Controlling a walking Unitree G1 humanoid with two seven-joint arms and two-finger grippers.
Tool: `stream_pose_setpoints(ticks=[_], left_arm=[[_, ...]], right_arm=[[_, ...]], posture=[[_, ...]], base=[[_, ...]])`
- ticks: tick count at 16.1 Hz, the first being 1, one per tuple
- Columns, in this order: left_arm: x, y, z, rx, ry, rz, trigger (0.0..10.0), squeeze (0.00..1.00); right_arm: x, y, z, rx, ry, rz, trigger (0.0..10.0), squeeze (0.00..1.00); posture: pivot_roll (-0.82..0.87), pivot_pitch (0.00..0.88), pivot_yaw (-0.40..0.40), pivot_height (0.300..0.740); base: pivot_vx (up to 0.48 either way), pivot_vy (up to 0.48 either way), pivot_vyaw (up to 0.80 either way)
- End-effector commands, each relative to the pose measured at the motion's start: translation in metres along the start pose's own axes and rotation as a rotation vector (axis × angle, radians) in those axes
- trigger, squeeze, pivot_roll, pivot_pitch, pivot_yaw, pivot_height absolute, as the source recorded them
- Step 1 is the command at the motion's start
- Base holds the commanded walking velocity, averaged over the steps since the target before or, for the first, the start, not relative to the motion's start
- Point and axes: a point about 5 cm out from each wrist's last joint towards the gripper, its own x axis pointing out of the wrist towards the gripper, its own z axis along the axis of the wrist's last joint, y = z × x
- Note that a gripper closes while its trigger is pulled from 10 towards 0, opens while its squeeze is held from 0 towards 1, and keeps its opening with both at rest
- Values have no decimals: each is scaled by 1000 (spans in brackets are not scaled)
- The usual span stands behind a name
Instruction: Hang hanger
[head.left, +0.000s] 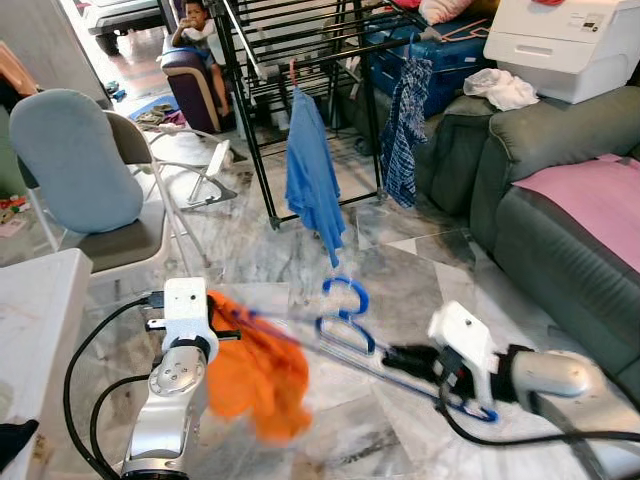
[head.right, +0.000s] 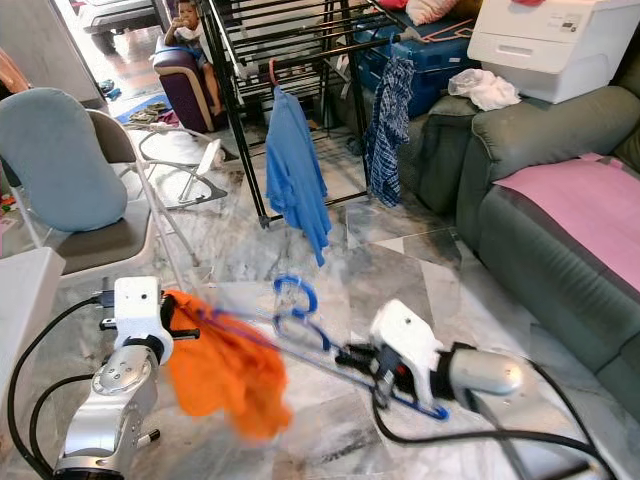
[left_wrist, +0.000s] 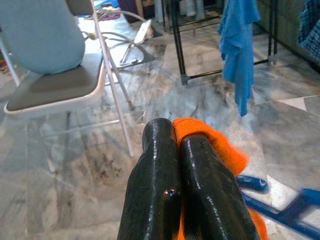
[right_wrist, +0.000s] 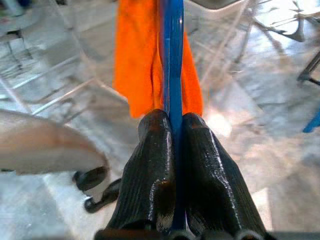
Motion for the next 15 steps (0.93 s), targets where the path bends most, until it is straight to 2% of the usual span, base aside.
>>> stream_pose_setpoints(ticks=[1,3,6,11,15], left_arm=[[2,5,6,0,-14,21,10000,0],[2,6,6,-2,-2,36,10000,0],[1,5,9,-29,3,14,10000,0],[-10,5,33,-100,-66,-65,10000,0],[-18,2,45,-83,-98,-145,10000,0]], right_arm=[[-1,6,5,-16,-8,55,10000,0],[-6,7,2,-9,18,93,10000,0],[-8,4,-2,-9,43,81,10000,0],[-2,-1,-9,-10,57,50,10000,0],[-1,-8,-10,-38,65,10,10000,0]], posture=[[-122,0,130,740],[-123,0,126,740],[-124,0,125,740],[-112,0,122,740],[-104,0,114,740]], base=[[0,0,0],[0,0,0],[0,0,0],[0,0,0],[0,0,0]])
